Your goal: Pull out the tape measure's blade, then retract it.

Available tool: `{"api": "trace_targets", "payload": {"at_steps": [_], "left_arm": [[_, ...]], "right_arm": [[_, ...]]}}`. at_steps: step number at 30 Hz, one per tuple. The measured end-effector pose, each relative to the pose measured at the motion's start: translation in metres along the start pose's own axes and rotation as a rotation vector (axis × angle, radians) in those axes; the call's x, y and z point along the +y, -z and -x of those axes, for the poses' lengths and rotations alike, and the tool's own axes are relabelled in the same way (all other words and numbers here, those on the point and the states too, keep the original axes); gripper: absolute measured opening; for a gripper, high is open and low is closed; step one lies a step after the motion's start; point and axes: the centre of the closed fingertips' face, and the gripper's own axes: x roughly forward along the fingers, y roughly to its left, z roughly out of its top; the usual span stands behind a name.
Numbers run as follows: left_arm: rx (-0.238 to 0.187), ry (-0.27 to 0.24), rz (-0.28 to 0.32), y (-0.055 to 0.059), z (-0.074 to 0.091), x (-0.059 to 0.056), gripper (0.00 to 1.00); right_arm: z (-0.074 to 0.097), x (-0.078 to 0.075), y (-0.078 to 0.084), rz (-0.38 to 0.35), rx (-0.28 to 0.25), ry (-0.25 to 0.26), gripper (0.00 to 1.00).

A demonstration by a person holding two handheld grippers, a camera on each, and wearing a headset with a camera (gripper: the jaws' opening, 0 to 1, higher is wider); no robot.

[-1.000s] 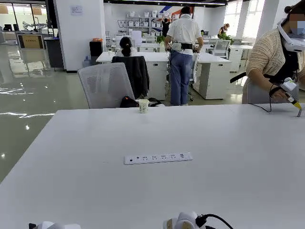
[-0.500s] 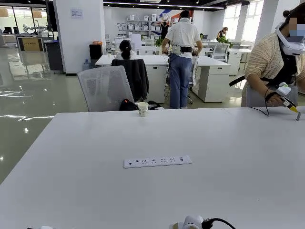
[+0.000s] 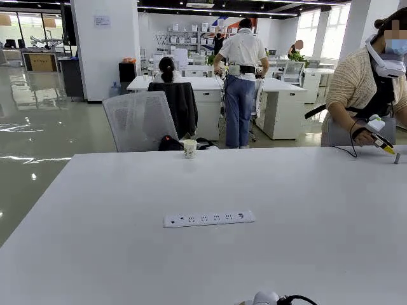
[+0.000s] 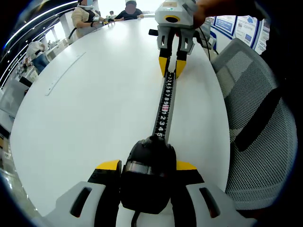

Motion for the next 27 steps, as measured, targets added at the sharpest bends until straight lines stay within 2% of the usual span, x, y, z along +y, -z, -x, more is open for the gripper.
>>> {"api": "trace_targets", "payload": {"at_steps": [27], "left_arm": [[-0.003,-0.001,0.001,0.0,0.0,-0.001,0.36]], "right_arm": [[0.013,-0.004,0.023,-0.012,0.015,0.015,0.1]]}}
